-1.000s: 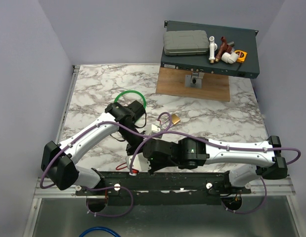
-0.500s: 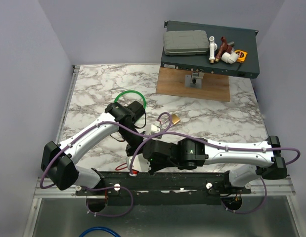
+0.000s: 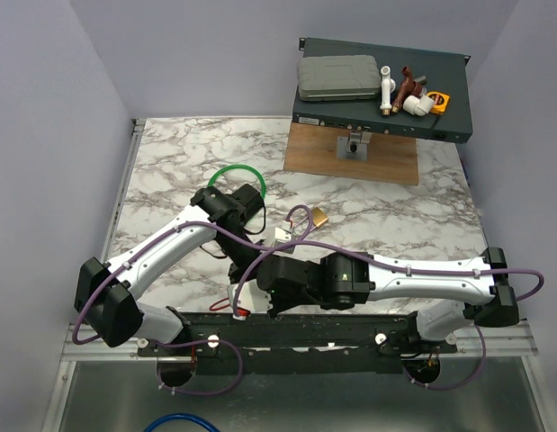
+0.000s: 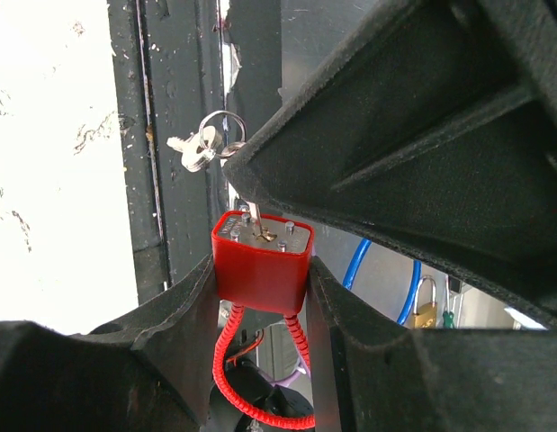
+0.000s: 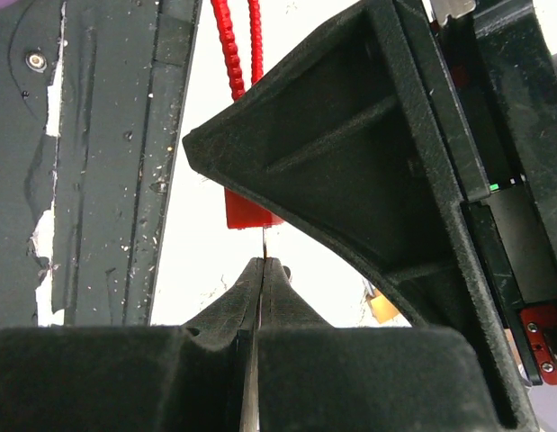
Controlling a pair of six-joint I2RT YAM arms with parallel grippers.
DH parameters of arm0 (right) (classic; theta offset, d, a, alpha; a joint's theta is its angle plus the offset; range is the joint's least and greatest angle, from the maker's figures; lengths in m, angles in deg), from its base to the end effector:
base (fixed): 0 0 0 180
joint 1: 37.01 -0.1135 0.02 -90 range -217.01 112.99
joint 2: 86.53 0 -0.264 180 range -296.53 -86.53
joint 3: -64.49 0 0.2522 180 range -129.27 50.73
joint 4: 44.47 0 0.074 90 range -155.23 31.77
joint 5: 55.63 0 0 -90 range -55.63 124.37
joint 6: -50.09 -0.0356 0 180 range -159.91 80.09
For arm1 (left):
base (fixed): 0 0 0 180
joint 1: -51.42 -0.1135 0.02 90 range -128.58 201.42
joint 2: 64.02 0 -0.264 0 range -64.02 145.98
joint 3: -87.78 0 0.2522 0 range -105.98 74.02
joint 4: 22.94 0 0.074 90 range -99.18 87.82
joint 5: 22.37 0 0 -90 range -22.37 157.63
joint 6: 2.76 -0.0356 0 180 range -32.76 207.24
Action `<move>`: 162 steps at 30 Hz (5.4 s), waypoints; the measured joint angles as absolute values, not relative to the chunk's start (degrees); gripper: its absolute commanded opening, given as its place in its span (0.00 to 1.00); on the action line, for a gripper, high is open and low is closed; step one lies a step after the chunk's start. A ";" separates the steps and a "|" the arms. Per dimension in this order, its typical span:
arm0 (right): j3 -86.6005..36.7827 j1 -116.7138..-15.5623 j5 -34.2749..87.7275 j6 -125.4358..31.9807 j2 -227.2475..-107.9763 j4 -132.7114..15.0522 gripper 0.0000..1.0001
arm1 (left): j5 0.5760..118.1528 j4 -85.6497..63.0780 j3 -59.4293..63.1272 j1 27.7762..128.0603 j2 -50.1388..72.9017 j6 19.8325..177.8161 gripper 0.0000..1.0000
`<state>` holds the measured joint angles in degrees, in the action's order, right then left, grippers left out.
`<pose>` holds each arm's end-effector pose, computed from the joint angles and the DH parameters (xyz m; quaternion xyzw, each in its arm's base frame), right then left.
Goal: Unlock with the key
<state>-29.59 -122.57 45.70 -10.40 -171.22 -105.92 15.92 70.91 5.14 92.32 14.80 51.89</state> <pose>0.0311 0.3099 0.3316 -0.7768 0.5322 0.0696 0.3294 0.1483 -0.1654 0.2932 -0.5555 -0.7080 0.4356 0.0213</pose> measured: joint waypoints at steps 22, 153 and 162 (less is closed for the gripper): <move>-32.65 -122.57 46.01 -11.49 -173.10 -107.12 0.01 | 18.98 67.11 6.47 92.30 14.19 56.66 0.00; -15.97 -123.23 48.89 -15.84 -147.74 -94.48 0.01 | 7.42 79.50 3.65 88.06 1.58 33.01 0.00; -18.51 -123.97 46.29 -13.28 -152.11 -97.28 0.01 | -1.43 79.85 6.01 87.47 7.98 33.97 0.00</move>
<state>-18.51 -123.97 46.29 -13.28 -152.11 -97.28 -1.43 79.85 6.01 87.47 7.98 33.97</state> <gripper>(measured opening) 0.008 0.365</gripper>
